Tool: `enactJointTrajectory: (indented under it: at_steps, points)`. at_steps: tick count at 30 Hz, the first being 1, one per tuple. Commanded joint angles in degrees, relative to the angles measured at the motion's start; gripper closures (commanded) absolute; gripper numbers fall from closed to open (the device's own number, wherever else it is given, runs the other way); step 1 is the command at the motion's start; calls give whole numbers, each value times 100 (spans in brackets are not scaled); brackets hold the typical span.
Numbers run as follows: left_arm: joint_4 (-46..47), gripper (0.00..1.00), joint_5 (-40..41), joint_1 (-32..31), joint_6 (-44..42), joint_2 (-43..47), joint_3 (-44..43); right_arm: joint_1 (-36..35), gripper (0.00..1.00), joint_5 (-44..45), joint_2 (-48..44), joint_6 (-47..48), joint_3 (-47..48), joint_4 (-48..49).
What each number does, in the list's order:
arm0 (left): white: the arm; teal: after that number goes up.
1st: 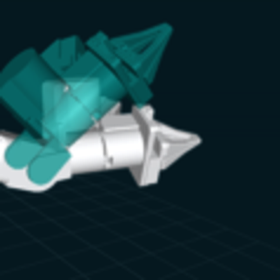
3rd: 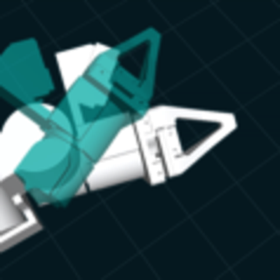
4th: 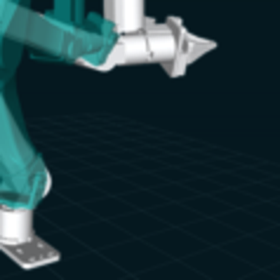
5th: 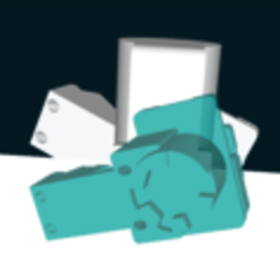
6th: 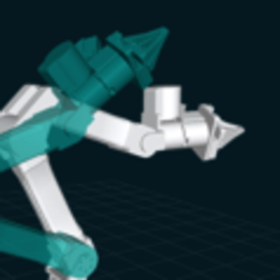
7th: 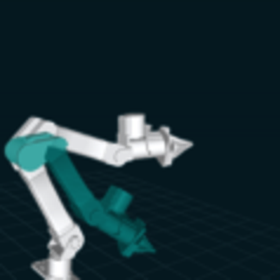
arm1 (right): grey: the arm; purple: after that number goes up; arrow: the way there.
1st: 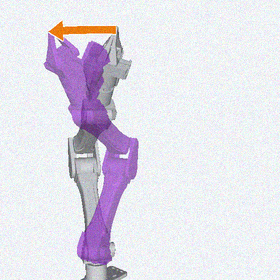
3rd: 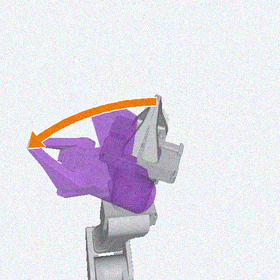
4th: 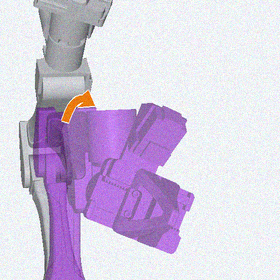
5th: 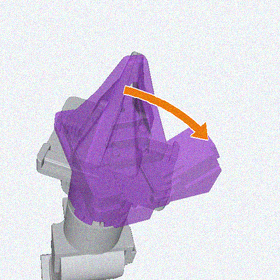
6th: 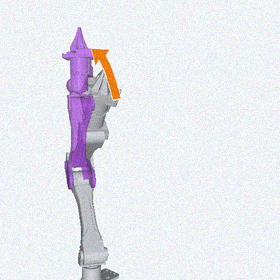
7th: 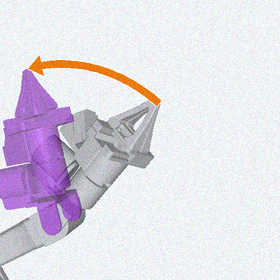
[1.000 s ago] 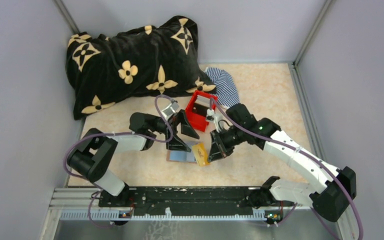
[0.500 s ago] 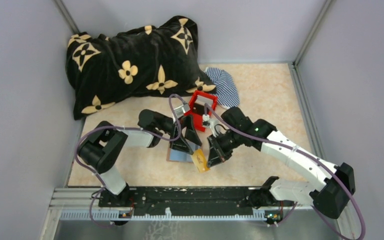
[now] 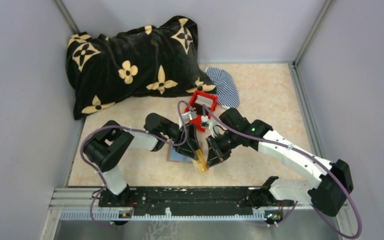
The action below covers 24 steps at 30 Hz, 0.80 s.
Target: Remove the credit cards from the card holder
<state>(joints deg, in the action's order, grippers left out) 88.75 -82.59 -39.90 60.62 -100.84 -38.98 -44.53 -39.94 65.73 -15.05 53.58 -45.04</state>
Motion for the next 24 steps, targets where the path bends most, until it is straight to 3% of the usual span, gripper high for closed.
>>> enactJointTrajectory:
  at_steps: [1,2,5,7,8,16,24]
  points:
    - [1364,61,-53,-35,-99,33,173,-47,100,30,-50,2,136,182]
    - [1369,69,-56,-35,-104,22,206,-53,100,30,-56,-12,143,199]
    - [1369,79,-47,-35,-118,-39,248,-47,100,31,-63,-49,167,252]
    - [1373,97,-3,-43,-159,-73,255,-47,100,30,-69,-72,177,278]
    - [1373,100,19,-44,-162,-88,252,-47,100,24,-68,-77,186,291]
    - [1373,100,68,-44,-89,-166,228,-47,100,637,-177,-192,278,525]
    - [1373,100,115,-96,-36,-147,264,-43,78,729,87,-279,319,992]
